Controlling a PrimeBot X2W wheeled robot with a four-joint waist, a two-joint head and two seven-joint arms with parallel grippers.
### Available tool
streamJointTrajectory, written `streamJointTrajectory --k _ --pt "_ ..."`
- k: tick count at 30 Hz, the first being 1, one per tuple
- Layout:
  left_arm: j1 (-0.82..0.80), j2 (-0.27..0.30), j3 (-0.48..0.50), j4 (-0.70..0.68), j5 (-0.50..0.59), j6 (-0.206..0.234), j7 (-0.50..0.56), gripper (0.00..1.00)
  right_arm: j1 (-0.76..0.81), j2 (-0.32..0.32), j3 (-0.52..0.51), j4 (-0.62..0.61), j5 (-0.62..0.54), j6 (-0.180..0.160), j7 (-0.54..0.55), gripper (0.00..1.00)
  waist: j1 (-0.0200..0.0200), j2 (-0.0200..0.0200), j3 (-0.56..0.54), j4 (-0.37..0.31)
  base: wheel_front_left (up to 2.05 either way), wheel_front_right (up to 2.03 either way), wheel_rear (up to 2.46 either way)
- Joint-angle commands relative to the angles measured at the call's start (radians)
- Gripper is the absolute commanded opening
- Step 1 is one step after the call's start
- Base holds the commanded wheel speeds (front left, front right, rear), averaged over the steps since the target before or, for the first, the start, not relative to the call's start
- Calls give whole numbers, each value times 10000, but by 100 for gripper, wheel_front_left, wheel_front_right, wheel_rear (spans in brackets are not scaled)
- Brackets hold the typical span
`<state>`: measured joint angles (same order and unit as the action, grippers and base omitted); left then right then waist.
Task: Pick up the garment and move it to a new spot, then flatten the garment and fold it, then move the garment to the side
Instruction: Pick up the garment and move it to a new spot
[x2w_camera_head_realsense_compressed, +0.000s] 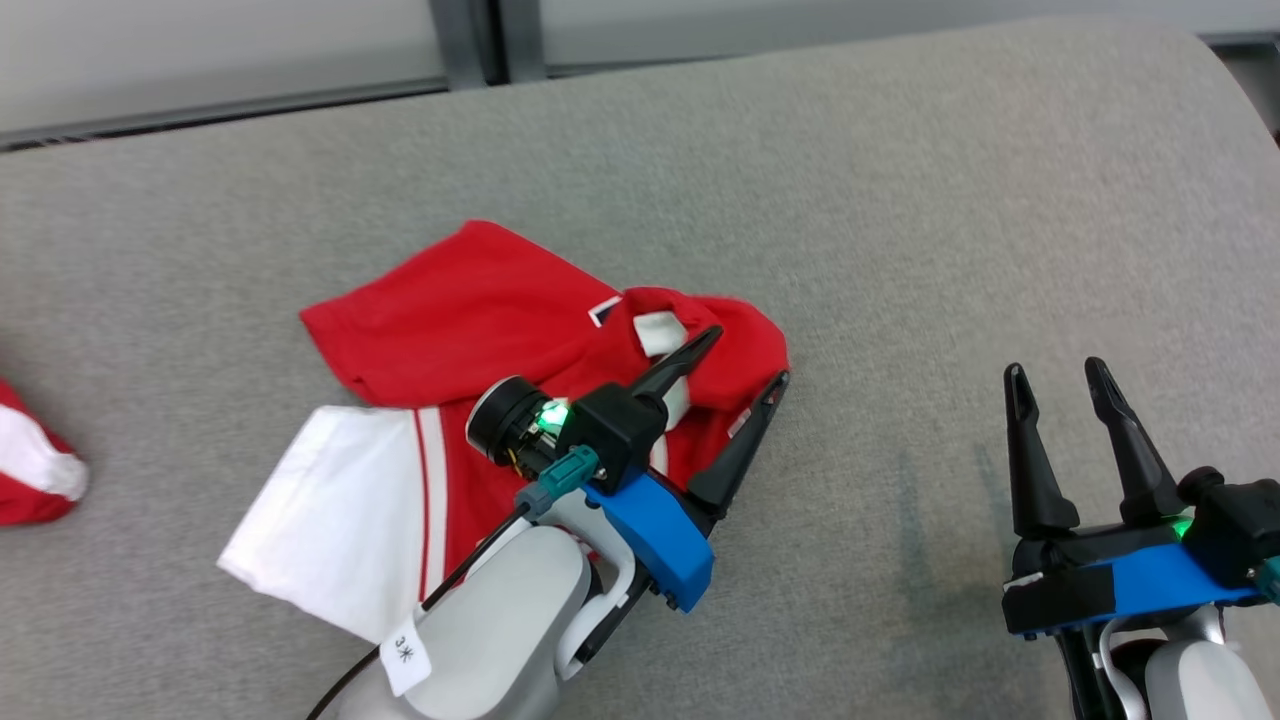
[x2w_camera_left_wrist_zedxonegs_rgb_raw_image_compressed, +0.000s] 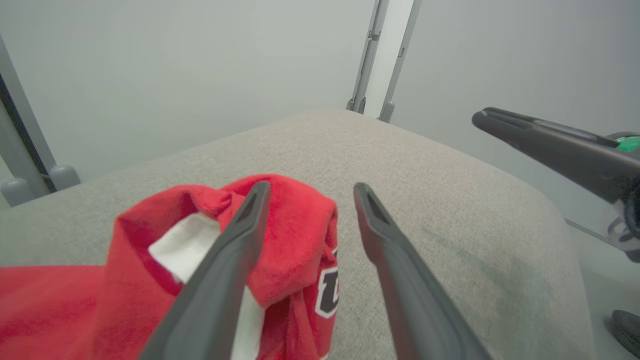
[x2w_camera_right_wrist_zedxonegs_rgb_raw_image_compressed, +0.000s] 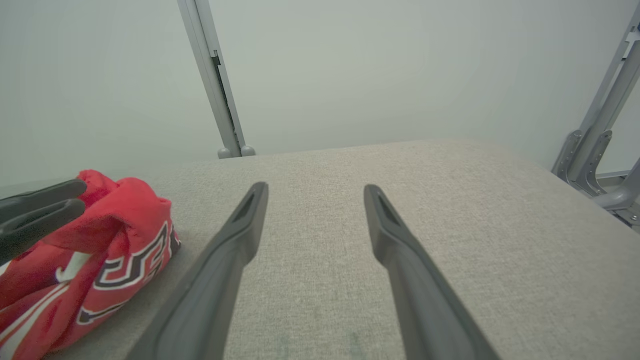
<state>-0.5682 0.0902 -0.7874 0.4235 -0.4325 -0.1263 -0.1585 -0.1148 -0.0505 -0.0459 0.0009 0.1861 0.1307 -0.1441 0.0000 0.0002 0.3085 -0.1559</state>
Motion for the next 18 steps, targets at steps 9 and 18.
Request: streamJointTrajectory --k 9,18 --pt "660 703 939 -857 -268 732 -820 100 273 -2 -78 -151 -164 2 202 100 0 -2 -1011 1121 0 0 0" --pt "2010 2008 3355 -1796 -943 1820 -1066 100 433 -5 -212 -347 -293 1 558 100 0 -2 -1299 2112 0 0 0"
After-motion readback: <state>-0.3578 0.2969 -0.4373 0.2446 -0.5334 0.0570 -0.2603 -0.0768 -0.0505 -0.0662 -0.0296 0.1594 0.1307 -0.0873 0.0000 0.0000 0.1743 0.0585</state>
